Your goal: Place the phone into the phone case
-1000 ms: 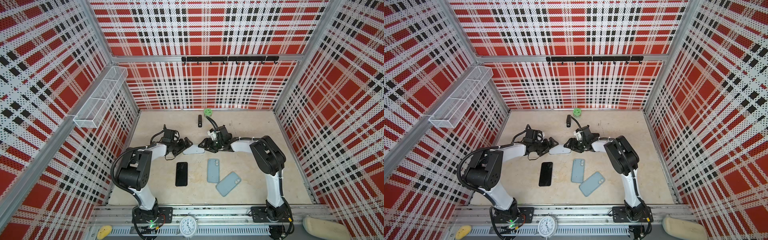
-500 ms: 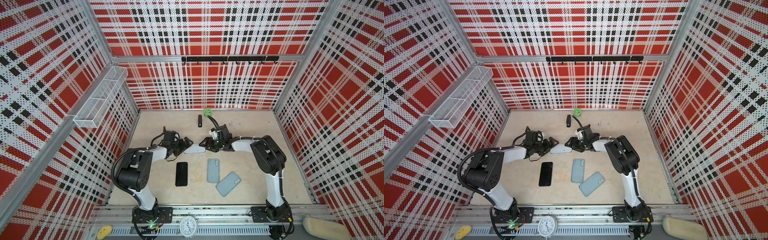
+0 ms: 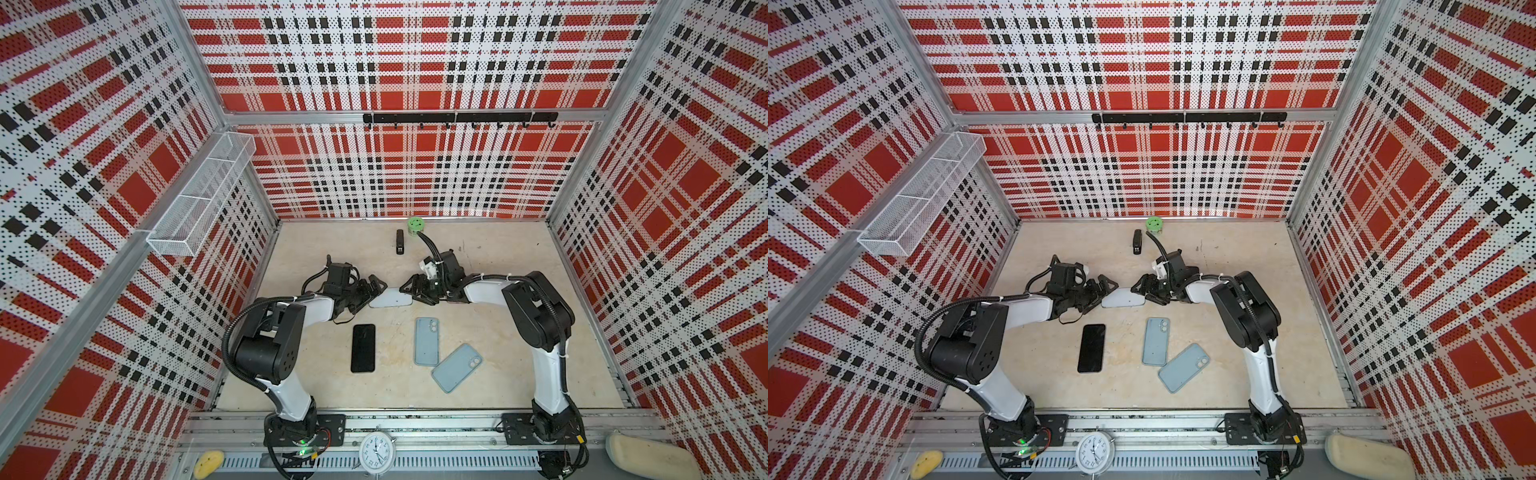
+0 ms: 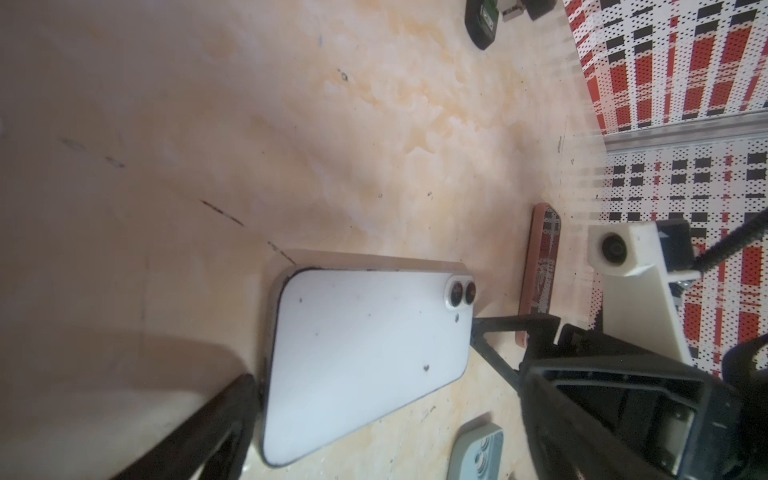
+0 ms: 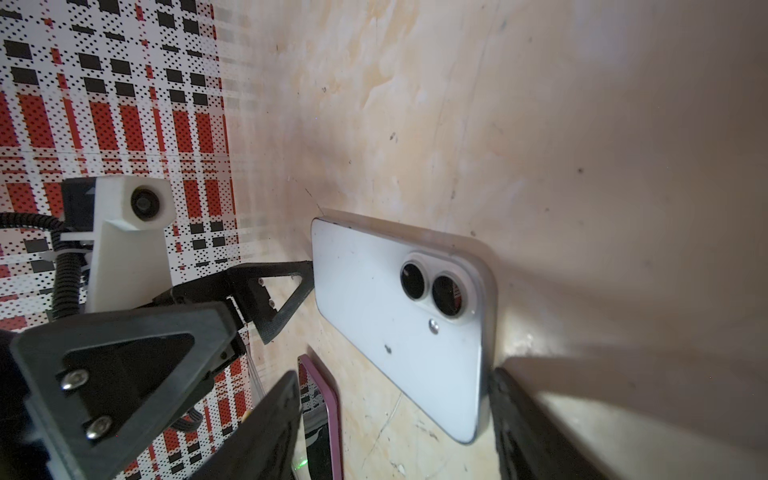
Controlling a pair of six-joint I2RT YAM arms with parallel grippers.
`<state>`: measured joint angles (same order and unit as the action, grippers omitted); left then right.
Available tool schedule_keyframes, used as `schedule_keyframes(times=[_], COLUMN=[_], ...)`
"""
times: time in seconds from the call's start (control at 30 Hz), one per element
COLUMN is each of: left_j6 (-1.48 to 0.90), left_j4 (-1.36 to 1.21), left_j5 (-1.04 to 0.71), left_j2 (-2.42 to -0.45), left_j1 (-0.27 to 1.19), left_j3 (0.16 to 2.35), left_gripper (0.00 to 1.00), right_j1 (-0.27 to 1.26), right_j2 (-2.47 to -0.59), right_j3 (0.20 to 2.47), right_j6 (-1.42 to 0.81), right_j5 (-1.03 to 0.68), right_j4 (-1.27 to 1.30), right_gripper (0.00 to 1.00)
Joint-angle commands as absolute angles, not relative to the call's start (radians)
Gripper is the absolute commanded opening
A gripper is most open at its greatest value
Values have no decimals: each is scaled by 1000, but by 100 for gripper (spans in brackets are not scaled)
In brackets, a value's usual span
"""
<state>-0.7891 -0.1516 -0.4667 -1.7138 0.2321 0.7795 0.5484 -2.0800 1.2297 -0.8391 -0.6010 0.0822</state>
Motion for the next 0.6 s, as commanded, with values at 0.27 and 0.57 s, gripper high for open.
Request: schedule_keyframes(times=[0.27, 0.57], left_j6=[-838, -838], left_j4=[-170, -176], left_j5=[-638, -641], left_j2=[-1707, -1707], left_j1=[296, 296], left_j3=[753, 749], left_gripper=[100, 100], right_j1=[591, 590], right_j2=[-1984, -1985], right_j3=[1231, 1220], right_j6=[-852, -869], right_j5=[-716, -733], right_j4=[199, 236], right_gripper=[70, 69])
